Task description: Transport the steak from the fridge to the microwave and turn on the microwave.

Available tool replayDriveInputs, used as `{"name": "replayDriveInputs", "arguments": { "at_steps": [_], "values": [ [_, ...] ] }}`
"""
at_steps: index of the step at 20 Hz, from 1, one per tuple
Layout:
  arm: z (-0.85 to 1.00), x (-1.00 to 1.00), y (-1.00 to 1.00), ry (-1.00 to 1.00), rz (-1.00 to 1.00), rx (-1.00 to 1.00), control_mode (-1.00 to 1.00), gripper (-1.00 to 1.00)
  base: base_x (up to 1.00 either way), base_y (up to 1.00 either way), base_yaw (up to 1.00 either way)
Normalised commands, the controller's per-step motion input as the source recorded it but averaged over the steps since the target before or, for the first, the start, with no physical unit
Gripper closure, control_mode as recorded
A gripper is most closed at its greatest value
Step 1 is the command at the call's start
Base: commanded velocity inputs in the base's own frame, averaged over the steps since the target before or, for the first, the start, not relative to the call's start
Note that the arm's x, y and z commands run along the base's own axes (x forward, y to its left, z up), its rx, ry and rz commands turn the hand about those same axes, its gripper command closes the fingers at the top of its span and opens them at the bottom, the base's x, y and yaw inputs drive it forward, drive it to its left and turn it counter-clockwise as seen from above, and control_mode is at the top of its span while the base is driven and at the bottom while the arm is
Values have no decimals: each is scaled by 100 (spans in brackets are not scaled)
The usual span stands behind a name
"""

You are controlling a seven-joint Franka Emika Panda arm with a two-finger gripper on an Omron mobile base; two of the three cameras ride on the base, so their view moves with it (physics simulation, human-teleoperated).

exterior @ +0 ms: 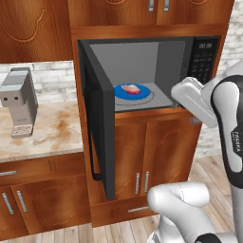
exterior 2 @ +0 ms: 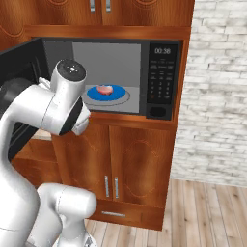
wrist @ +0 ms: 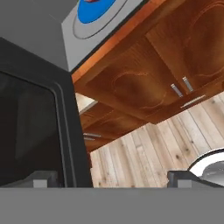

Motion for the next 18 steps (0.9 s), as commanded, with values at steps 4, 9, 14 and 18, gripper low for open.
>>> {"name": "replayDriveInputs", "arguments": {
  "at_steps": [4, 9, 14, 18],
  "values": [
    [-1, -30, 15, 23, 19, 8, -100, -100, 0, 0, 0],
    [0, -39, 23, 27, 25, 7, -100, -100, 0, 0, 0],
    [0, -50, 30, 16, 16, 12, -100, -100, 0, 0, 0],
    [-3, -69, 30, 0, 0, 17, -100, -100, 0, 0, 0]
  ]
}}
